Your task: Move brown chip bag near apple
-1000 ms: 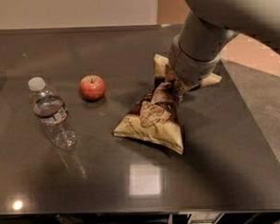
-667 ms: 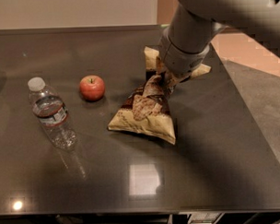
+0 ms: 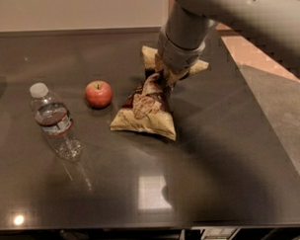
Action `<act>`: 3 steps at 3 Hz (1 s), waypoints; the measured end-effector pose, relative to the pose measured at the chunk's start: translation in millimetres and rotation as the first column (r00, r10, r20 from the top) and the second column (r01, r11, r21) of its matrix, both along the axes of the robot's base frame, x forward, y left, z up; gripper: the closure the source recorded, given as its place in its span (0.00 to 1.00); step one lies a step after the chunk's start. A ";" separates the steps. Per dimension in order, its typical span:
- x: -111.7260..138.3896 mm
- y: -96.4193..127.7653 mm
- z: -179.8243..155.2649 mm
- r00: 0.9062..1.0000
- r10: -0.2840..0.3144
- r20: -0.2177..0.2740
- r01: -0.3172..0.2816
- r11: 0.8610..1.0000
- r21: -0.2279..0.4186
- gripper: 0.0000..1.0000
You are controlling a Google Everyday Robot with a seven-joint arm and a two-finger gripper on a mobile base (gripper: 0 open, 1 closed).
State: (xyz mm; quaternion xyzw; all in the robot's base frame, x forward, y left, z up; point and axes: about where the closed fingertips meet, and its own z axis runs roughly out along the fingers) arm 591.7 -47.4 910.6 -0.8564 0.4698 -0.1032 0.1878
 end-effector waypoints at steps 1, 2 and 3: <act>18.3 7.6 -4.6 1.000 0.002 -0.015 -0.002 1.000 0.014 1.00; 31.0 13.9 -4.7 1.000 0.006 -0.031 -0.005 0.999 0.039 0.82; 34.0 15.9 -0.5 0.999 0.001 -0.052 0.003 0.998 0.071 0.59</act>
Offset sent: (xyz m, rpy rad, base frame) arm 0.0469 0.0196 -0.0029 0.0715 0.0490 0.0056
